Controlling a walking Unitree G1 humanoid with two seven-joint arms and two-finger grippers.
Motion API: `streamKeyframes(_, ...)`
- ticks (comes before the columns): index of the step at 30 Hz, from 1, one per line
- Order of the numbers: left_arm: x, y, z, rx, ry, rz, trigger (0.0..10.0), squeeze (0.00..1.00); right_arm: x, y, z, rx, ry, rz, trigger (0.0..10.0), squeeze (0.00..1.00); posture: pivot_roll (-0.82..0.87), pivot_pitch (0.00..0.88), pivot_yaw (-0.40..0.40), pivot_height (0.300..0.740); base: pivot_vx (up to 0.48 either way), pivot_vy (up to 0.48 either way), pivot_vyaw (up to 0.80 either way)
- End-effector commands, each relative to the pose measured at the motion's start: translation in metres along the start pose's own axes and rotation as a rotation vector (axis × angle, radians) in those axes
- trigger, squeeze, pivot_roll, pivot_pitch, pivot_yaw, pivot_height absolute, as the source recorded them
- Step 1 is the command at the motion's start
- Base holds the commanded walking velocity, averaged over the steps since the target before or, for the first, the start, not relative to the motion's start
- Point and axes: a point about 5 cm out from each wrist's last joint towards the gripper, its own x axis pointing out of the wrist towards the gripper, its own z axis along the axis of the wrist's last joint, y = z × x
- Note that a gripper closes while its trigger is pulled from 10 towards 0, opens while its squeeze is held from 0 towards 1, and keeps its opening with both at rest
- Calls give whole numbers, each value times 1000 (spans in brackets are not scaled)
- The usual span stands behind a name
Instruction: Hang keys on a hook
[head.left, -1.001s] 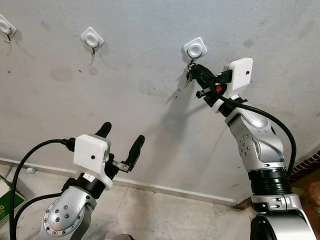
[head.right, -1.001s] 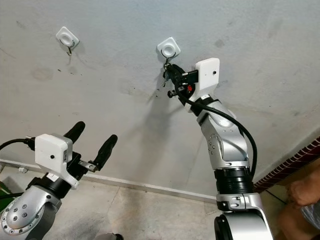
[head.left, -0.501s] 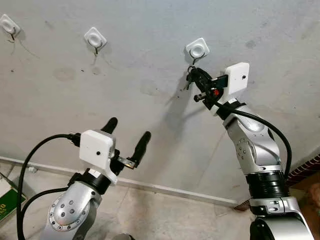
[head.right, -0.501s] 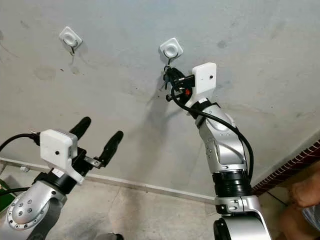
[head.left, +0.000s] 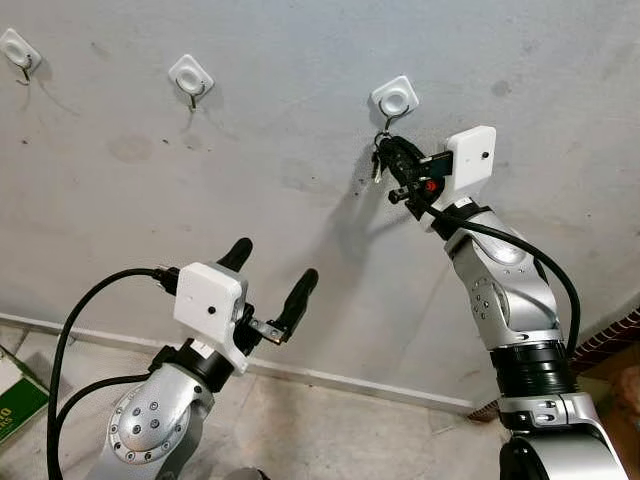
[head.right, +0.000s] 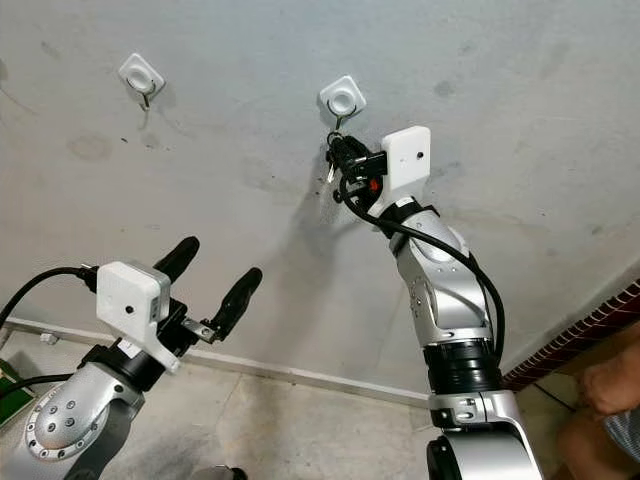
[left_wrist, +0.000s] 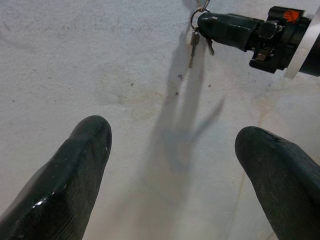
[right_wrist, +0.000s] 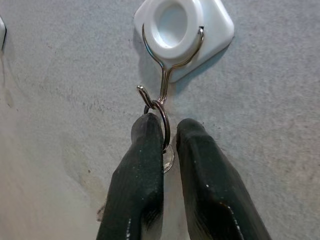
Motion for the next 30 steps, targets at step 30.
streamKeyframes(30,-3,7,-10,-5,37,39,10000,0,-26,-16,-28,-126,80,-121,10000,1000,159,101,-36,740,0,0,0)
